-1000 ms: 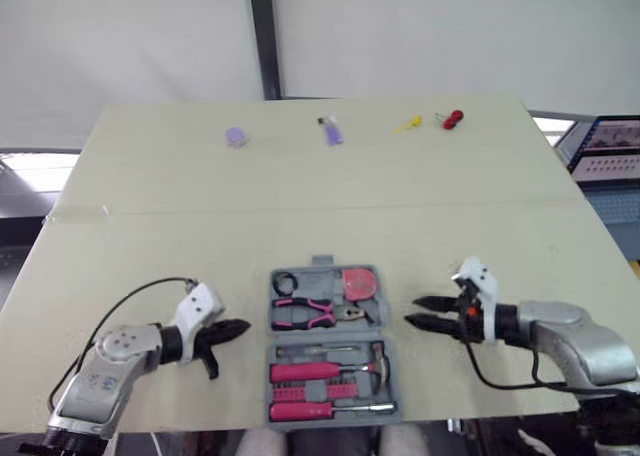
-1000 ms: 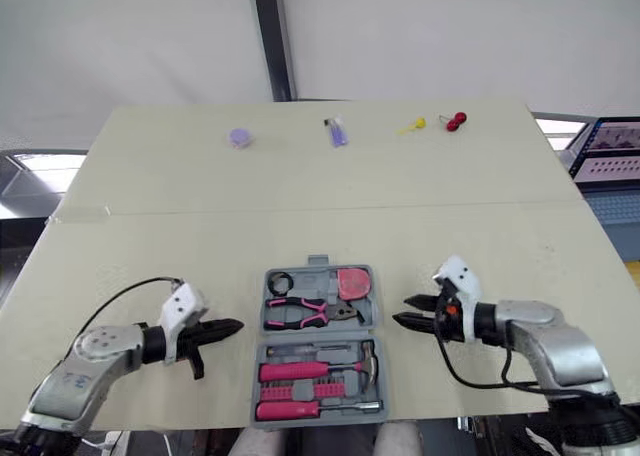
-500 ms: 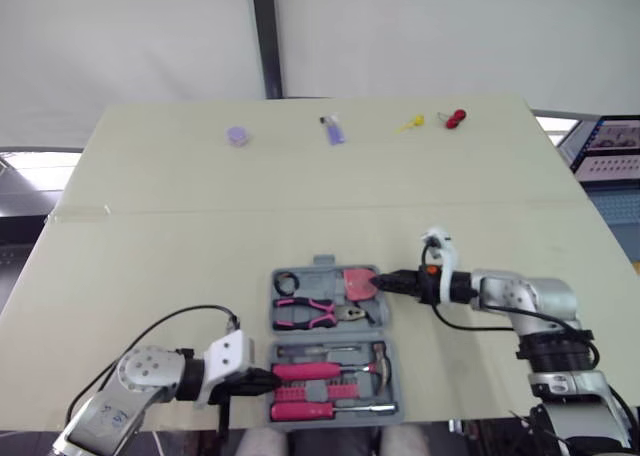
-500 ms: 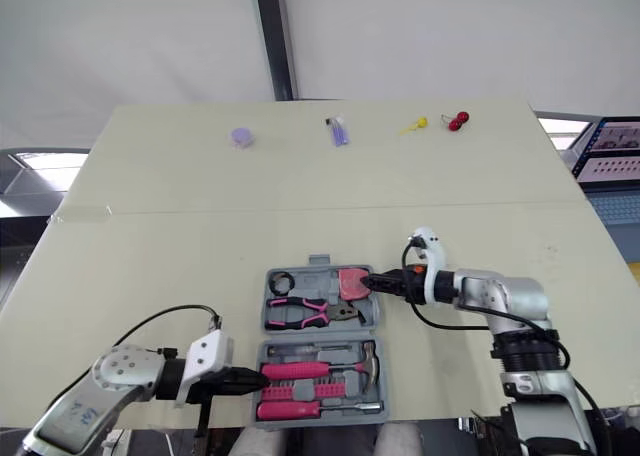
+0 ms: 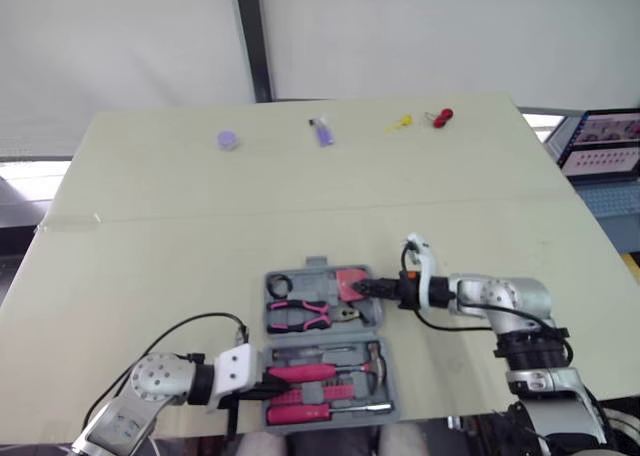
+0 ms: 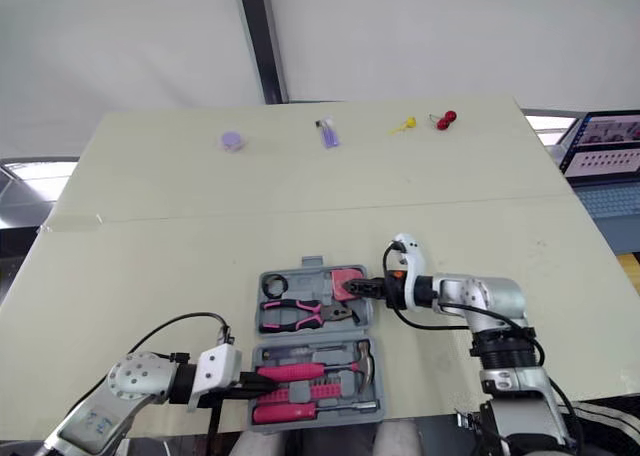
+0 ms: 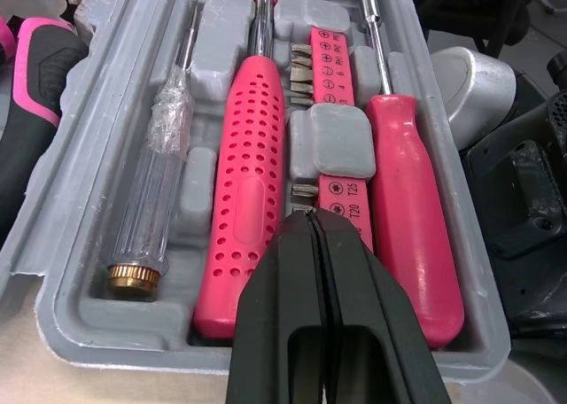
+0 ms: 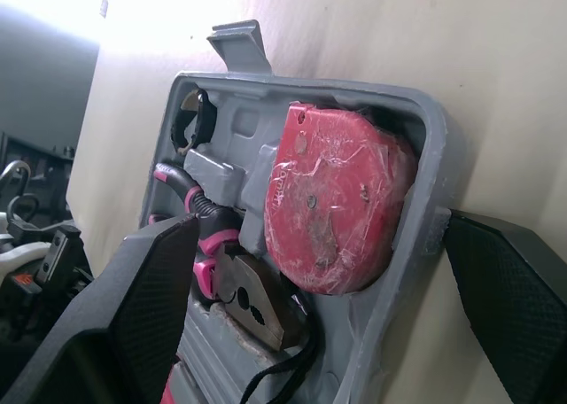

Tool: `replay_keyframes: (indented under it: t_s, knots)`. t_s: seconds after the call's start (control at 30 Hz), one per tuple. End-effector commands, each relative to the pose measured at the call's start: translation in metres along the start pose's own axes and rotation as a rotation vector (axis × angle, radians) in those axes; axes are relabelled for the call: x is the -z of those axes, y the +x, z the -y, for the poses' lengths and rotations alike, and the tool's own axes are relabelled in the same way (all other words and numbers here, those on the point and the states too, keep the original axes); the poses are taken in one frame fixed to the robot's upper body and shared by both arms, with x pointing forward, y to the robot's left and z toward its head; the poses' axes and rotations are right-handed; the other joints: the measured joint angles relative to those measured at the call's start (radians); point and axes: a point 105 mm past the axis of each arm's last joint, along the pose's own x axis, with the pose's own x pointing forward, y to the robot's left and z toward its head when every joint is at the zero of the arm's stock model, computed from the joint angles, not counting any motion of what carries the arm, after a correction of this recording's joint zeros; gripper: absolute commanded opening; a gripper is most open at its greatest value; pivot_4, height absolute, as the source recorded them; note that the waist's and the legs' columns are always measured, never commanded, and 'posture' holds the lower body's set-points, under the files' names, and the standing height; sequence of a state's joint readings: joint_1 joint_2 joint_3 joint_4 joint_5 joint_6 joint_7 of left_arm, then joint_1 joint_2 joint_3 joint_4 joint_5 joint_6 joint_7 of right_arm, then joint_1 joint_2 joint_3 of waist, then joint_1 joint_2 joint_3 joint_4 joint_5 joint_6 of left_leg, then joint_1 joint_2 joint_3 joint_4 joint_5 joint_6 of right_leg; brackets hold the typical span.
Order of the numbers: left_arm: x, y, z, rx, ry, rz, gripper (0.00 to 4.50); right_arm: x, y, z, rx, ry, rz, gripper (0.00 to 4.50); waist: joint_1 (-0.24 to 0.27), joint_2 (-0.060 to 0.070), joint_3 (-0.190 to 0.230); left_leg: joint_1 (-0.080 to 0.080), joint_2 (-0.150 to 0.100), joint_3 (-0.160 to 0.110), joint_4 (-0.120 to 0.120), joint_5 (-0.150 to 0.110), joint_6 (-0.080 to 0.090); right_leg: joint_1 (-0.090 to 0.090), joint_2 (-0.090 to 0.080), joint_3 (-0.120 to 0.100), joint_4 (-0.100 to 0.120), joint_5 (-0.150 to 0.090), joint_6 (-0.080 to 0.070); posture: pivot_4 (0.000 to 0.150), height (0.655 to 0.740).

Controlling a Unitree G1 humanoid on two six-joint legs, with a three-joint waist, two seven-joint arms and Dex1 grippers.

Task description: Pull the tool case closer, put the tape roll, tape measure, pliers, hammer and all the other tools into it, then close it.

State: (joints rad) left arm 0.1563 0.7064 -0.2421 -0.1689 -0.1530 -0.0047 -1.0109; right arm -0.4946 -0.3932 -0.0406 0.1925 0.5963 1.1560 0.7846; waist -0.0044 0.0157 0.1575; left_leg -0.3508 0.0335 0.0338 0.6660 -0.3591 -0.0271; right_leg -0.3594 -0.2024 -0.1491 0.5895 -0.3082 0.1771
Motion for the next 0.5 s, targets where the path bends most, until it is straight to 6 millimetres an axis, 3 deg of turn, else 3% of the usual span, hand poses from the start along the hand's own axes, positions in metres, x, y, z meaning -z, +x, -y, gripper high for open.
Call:
replay_keyframes:
  t_s: [0.03,0.27,0.5]
  knots:
    - [0.027,-0.003,0.006,0.008,-0.077,-0.082,0.0,0.002,0.005,-0.016,-0.138,0.025,0.027,4.47,-0.001,0.0,0.0,0.0,0.0,0.0,0.0,0.0,0.0,0.0,0.0,0.0,0.0,0.0,0.0,0.15,0.74]
    - [0.029,-0.005,0.003,-0.028,-0.097,-0.06,0.0,-0.006,-0.003,-0.028,-0.253,0.02,0.09,4.47,-0.002,0.001,0.0,0.0,0.0,0.0,0.0,0.0,0.0,0.0,0.0,0.0,0.0,0.0,0.0,0.15,0.74]
    - [0.021,-0.019,0.001,-0.154,-0.223,0.05,0.0,-0.014,-0.017,-0.032,-0.31,-0.012,0.115,4.47,-0.005,0.001,0.001,0.0,0.0,0.0,0.0,0.0,0.0,-0.001,0.0,0.0,0.0,0.0,0.0,0.15,0.74]
